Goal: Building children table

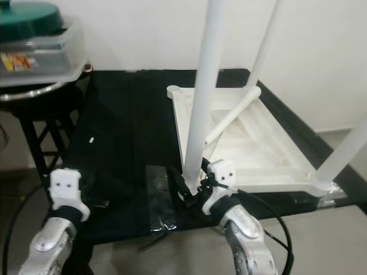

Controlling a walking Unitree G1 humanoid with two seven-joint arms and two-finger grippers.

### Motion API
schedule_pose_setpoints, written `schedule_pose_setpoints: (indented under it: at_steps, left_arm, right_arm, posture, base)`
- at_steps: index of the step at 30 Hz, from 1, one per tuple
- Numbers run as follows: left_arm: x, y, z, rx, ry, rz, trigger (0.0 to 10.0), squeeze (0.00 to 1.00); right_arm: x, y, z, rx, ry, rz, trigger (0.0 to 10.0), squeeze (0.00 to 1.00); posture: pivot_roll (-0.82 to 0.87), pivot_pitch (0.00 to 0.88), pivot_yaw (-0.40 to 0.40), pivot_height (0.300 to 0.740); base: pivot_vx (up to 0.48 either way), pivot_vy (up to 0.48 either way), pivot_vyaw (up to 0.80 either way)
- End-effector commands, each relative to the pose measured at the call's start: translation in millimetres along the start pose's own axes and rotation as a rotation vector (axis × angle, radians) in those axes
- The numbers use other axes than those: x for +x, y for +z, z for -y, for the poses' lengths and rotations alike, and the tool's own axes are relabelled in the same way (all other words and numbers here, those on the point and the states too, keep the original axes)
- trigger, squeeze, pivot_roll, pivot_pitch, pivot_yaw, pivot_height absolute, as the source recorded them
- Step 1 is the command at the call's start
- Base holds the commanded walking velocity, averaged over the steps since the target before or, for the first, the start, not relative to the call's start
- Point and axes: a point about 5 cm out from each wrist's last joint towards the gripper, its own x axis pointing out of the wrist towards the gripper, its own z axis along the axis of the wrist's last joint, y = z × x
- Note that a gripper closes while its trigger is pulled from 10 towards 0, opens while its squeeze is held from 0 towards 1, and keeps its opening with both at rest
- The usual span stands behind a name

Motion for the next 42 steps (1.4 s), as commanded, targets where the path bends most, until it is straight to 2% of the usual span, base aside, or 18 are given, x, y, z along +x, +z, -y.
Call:
schedule_pose_setpoints:
  at_steps: [1,3,4,5,9,11,15,17,26,27,28,29,30,31,33,34,38,42]
  left_arm:
    - [-1.0,2.5,3.4,0.017,-0.02,0.018,10.0,0.0]
    - [-2.9,3.7,6.4,0.013,-0.052,0.028,10.0,0.0]
    - [-9.7,7.0,12.7,-0.022,-0.134,0.06,10.0,0.0]
    - [-12.5,8.4,14.8,-0.037,-0.165,0.074,10.0,0.0]
    - [-18.5,11.4,16.6,-0.036,-0.228,0.093,10.0,0.0]
    - [-18.5,11.4,16.6,-0.036,-0.228,0.093,10.0,0.0]
    - [-40.7,21.8,14.0,-0.027,-0.426,0.166,10.0,0.0]
    - [-49.0,24.0,7.2,-0.044,-0.474,0.152,10.0,0.0]
    - [-68.9,48.0,0.7,-0.107,-0.663,0.178,10.0,0.0]
    - [-70.3,51.9,2.4,-0.106,-0.686,0.185,10.0,0.0]
    - [-70.3,51.9,2.4,-0.106,-0.686,0.185,10.0,0.0]
    - [-71.5,54.3,3.8,-0.106,-0.706,0.188,10.0,0.0]
    - [-71.5,54.3,3.8,-0.106,-0.706,0.188,10.0,0.0]
    - [-73.7,58.1,6.0,-0.107,-0.748,0.19,10.0,0.0]
    - [-73.7,58.1,6.0,-0.107,-0.748,0.19,10.0,0.0]
    - [-73.7,59.2,6.8,-0.103,-0.766,0.187,10.0,0.0]
    - [-72.7,62.8,6.5,-0.102,-0.788,0.194,10.0,0.0]
    - [-68.5,72.9,6.3,-0.106,-0.819,0.213,10.0,0.0]
  right_arm:
    - [-0.7,4.5,5.7,0.005,0.013,0.013,10.0,0.0]
    - [-1.0,13.0,16.6,-0.019,0.039,0.014,10.0,0.0]
    - [-1.5,35.3,44.9,-0.086,0.071,0.014,10.0,0.0]
    - [-1.9,44.1,54.5,-0.108,0.082,0.014,10.0,0.0]
    - [0.2,57.8,70.9,-0.155,0.133,-0.012,10.0,0.0]
    - [0.2,57.8,70.9,-0.155,0.133,-0.012,10.0,0.0]
    - [9.1,74.5,69.4,-0.156,0.431,-0.1,10.0,0.0]
    - [14.5,80.3,68.4,-0.151,0.503,-0.114,10.0,0.0]
    - [21.2,82.2,71.1,-0.15,0.667,-0.214,10.0,0.0]
    - [20.2,80.6,72.7,-0.147,0.684,-0.234,8.5,0.0]
    - [20.2,80.6,72.7,-0.147,0.684,-0.234,8.5,0.0]
    - [19.7,79.2,74.1,-0.141,0.689,-0.244,4.9,0.0]
    - [19.7,79.2,74.1,-0.141,0.689,-0.244,4.9,0.0]
    - [19.0,75.7,78.5,-0.127,0.693,-0.259,2.5,0.0]
    - [19.0,75.7,78.5,-0.127,0.693,-0.259,2.5,0.0]
    - [18.1,69.8,81.4,-0.134,0.675,-0.285,0.0,0.0]
    - [17.4,57.3,85.7,-0.158,0.636,-0.325,0.0,0.0]
    - [24.7,43.8,82.6,-0.146,0.561,-0.269,0.0,0.0]
  posture:
    - [-0.07,0.013,-0.036,0.74]
    - [-0.07,0.017,-0.037,0.74]
    - [-0.07,0.026,-0.042,0.74]
    - [-0.07,0.028,-0.043,0.74]
    - [-0.06,0.039,-0.054,0.74]
    - [-0.06,0.039,-0.054,0.74]
    - [-0.04,0.054,-0.07,0.74]
    - [-0.03,0.057,-0.077,0.74]
    - [0.0,0.067,-0.096,0.74]
    - [0.0,0.068,-0.099,0.74]
    - [0.0,0.068,-0.099,0.74]
    - [0.0,0.07,-0.1,0.74]
    - [0.0,0.07,-0.1,0.74]
    - [0.0,0.071,-0.101,0.74]
    - [0.0,0.071,-0.101,0.74]
    - [0.0,0.075,-0.096,0.74]
    - [0.0,0.08,-0.088,0.74]
    - [0.0,0.085,-0.077,0.74]
  base:
    - [0.0,0.0,0.0]
    - [0.0,0.0,0.0]
    - [0.0,0.0,0.0]
    - [0.0,0.0,0.0]
    - [0.0,0.0,0.0]
    - [0.0,0.0,0.0]
    - [0.0,0.0,0.0]
    - [0.0,0.0,0.0]
    - [0.0,0.0,0.0]
    - [0.0,0.0,0.0]
    - [0.0,0.0,0.0]
    - [0.0,0.0,0.0]
    - [0.0,0.0,0.0]
    - [0.0,0.0,0.0]
    - [0.0,0.0,0.0]
    - [0.0,0.0,0.0]
    - [0.0,0.0,0.0]
    - [0.0,0.0,0.0]
